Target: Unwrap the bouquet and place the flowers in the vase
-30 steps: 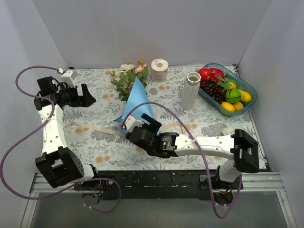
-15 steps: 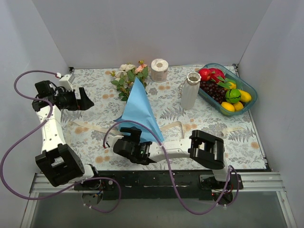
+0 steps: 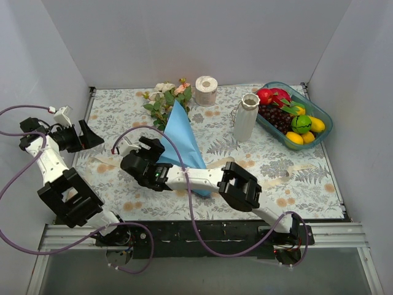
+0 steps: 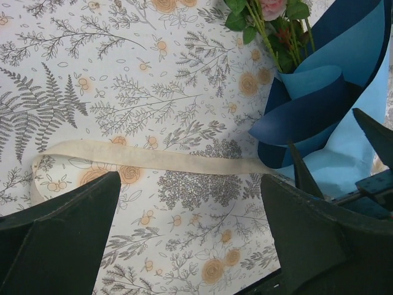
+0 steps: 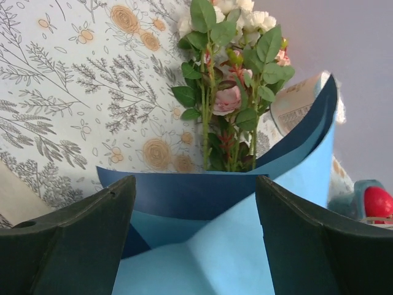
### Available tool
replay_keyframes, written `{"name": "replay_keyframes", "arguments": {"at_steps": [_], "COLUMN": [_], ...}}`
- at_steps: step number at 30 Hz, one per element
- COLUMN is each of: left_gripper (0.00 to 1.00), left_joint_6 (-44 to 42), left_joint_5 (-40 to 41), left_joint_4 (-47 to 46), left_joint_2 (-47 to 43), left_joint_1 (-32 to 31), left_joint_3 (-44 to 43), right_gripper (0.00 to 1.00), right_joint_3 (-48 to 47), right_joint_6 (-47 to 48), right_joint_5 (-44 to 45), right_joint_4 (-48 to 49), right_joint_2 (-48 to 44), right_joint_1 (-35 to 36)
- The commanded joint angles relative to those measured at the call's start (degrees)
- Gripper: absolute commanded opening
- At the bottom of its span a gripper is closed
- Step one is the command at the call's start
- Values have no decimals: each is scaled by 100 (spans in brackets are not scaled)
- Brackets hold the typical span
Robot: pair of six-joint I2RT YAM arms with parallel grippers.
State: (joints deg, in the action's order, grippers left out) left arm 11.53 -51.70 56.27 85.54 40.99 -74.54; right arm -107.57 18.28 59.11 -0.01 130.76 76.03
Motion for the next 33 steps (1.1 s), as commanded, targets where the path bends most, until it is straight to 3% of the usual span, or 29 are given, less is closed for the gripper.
{"name": "replay_keyframes", "arguments": {"at_steps": [1,5,20,23,24,26,27,30,33], "left_gripper": [98,98,98,98,98,98,98,98,98], "left_joint_6": [-423,-538,-573,-599,-608,-599,-599,-599,-582], "left_joint_5": [-139,-68,-86,-59,-68,-59,-59,-68,-50], "left_joint_4": [156,165,-20,-64,-98,-116,-134,-151,-186], "left_joint_2": [-371,-406,-432,-503,-512,-538,-547,-564,-617], "left_joint_1": [-4,49,67,76,76,76,76,76,76], "left_joint_3": [1,19,256,335,353,397,405,432,449], "right_gripper": [86,85,80,67,56,44,33,13,1], "right_joint_3": [-896,-1214,-317,-221,-168,-80,-89,-255,-413], "right_joint_6": [-808,-1195,-2038,-2408,-2461,-2444,-2417,-2233,-1847], "right_joint_5": [470,575,1331,1348,1349,1357,1357,1410,1436], "right_joint_4": [-736,-1289,-2308,-2617,-2609,-2522,-2504,-2416,-2179], "right_joint_2": [608,802,55,-85,-199,-279,-331,-323,-332], "right_joint_1": [35,-18,-62,-53,-53,-53,-44,-9,26]}}
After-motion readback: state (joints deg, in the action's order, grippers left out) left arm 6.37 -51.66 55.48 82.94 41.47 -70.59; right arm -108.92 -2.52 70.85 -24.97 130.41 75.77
